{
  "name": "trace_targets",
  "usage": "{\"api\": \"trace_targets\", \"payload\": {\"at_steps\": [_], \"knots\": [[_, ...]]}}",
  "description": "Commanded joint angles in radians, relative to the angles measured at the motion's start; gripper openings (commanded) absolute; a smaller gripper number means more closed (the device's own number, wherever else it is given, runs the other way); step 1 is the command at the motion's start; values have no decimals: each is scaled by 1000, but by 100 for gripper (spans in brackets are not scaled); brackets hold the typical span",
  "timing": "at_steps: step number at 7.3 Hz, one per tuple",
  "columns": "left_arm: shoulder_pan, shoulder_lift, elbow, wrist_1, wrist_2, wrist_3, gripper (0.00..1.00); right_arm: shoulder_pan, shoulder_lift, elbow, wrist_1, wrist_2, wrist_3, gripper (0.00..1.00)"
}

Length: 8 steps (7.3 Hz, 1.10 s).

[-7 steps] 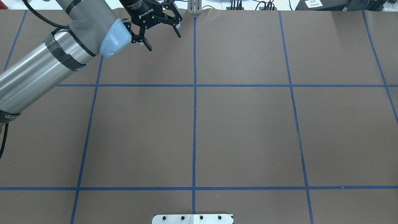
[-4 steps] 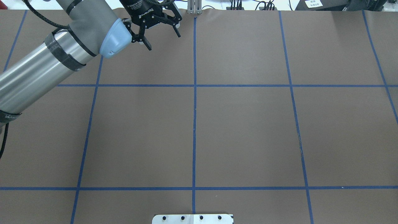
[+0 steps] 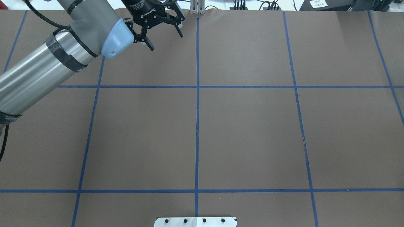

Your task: Left arm hands cup to right arm to dump lemon

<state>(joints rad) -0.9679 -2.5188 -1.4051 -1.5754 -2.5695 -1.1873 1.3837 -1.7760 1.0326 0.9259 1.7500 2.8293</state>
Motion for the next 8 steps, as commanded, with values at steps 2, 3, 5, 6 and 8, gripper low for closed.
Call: {"api": "trace_targets", "payload": {"at_steps": [2,3,5,6,8], "knots": [[2,0,0,0,3,0,100,0,1,1,5,-17,79,0],[2,0,0,0,5,0,100,1,1,1,13,-20,81,0],[3,0,-2,0,11,0,100,2,-9,-3,63,-43,155,0],[6,0,0,0,12,0,100,2,-10,-2,70,-43,163,0],[15,0,2,0,26,0,100,2,-6,-2,70,-44,170,0]]}}
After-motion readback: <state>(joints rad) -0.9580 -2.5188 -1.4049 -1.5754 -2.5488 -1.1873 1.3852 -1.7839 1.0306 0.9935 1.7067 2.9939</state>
